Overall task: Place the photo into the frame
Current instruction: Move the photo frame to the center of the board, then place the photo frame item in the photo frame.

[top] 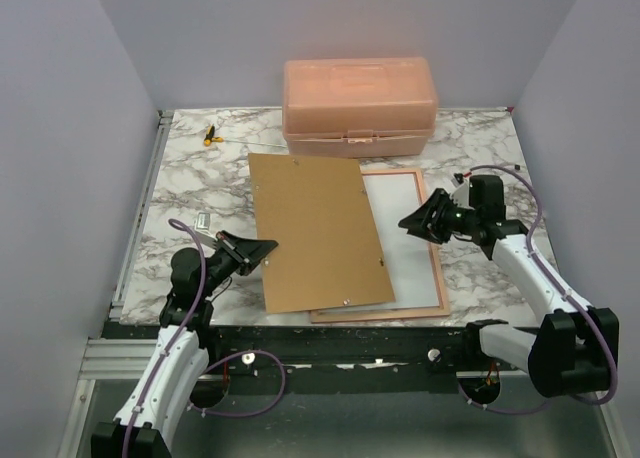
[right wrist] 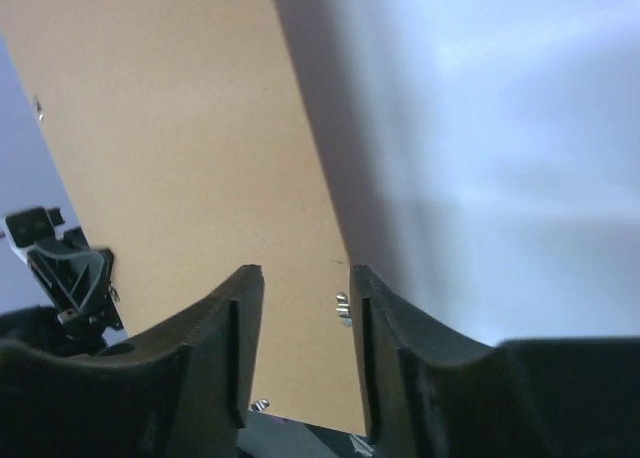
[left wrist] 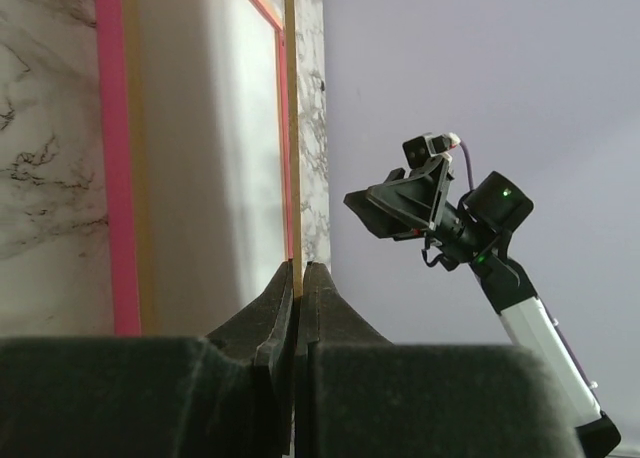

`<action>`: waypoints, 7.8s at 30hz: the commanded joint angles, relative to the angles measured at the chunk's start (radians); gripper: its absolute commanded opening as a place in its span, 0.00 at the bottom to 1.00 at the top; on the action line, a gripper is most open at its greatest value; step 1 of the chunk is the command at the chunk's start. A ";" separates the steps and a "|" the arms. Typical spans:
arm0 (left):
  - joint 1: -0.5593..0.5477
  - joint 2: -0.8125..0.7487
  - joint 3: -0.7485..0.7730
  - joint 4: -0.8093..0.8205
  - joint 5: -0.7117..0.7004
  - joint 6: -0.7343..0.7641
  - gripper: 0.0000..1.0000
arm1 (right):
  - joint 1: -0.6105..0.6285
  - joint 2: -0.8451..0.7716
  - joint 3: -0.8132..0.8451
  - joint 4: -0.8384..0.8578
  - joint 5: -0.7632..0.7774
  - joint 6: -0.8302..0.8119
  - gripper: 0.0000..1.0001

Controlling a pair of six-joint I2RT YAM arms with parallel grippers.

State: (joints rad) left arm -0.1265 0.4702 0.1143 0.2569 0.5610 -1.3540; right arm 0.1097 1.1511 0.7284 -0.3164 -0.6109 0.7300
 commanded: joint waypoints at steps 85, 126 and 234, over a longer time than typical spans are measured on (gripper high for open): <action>-0.275 0.832 0.158 0.744 -0.056 0.074 0.00 | -0.170 0.237 -0.346 0.241 0.036 -0.081 0.93; -0.203 0.976 0.253 0.654 0.087 0.110 0.00 | -0.170 0.218 -0.328 0.212 0.028 -0.083 0.80; -0.296 0.708 0.438 -0.634 -0.095 0.659 0.71 | 0.210 0.474 -0.057 -0.158 0.303 -0.094 0.83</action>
State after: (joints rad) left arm -0.3958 1.2713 0.5659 -0.3168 0.4026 -0.6842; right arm 0.2459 1.5745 0.7929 -0.3340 -0.3630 0.5922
